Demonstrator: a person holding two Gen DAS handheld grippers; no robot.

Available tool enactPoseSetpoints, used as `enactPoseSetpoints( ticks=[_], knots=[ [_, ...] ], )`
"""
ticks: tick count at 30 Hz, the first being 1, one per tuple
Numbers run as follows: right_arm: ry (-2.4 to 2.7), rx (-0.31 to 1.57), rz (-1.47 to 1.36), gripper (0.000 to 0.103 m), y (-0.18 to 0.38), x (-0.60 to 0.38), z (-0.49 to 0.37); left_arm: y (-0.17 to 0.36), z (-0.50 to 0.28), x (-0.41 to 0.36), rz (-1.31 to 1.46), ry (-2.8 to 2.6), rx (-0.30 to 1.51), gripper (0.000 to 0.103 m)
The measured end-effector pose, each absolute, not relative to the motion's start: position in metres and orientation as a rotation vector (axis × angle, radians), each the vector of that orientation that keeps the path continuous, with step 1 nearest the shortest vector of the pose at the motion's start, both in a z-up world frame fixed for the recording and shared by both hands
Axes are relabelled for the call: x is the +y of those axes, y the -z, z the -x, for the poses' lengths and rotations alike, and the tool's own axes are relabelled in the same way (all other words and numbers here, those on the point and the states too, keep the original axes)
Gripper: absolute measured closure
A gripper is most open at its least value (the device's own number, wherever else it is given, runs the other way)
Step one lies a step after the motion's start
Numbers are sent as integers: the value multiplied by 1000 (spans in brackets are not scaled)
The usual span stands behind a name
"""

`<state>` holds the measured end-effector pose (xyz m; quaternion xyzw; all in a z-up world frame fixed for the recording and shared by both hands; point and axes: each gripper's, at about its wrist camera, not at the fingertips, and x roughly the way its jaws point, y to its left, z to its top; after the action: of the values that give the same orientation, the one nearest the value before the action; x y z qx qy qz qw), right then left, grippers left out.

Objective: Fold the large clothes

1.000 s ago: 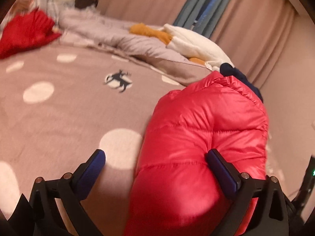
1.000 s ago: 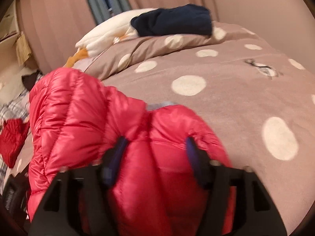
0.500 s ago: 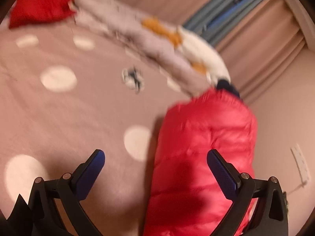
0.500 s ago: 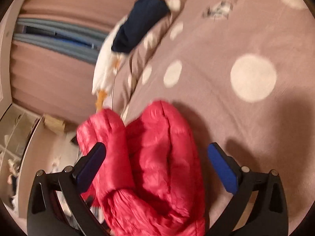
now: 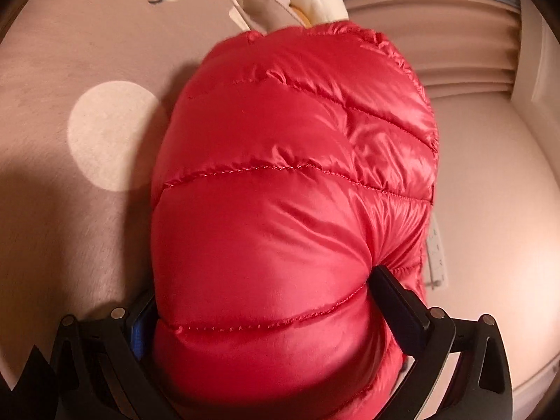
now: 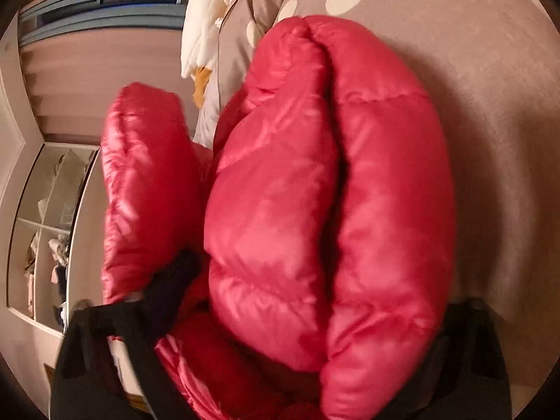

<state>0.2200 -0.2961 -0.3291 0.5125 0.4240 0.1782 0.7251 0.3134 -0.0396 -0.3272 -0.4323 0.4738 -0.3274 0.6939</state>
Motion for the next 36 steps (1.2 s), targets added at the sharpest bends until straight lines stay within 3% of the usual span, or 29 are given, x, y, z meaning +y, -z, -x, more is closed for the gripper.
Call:
enactPoseSetpoints(
  ticks=[2, 5, 11, 16, 28, 36],
  knots=[
    [-386, 932, -1157, 47, 334, -299, -218, 324, -314, -45, 931, 723, 1057, 3],
    [-392, 929, -1202, 55, 343, -302, -219, 316, -309, -56, 875, 685, 1029, 5],
    [-422, 881, -1153, 58, 330, -292, -217, 303, -307, -62, 890, 678, 1031, 13],
    [-474, 848, -1116, 59, 309, -286, -227, 265, -290, -66, 834, 647, 961, 14],
    [-652, 588, -836, 58, 153, -254, -179, 110, -192, -48, 694, 726, 642, 14],
    [-689, 555, -753, 58, 116, -234, -154, 81, -144, -32, 651, 684, 588, 14]
  ],
)
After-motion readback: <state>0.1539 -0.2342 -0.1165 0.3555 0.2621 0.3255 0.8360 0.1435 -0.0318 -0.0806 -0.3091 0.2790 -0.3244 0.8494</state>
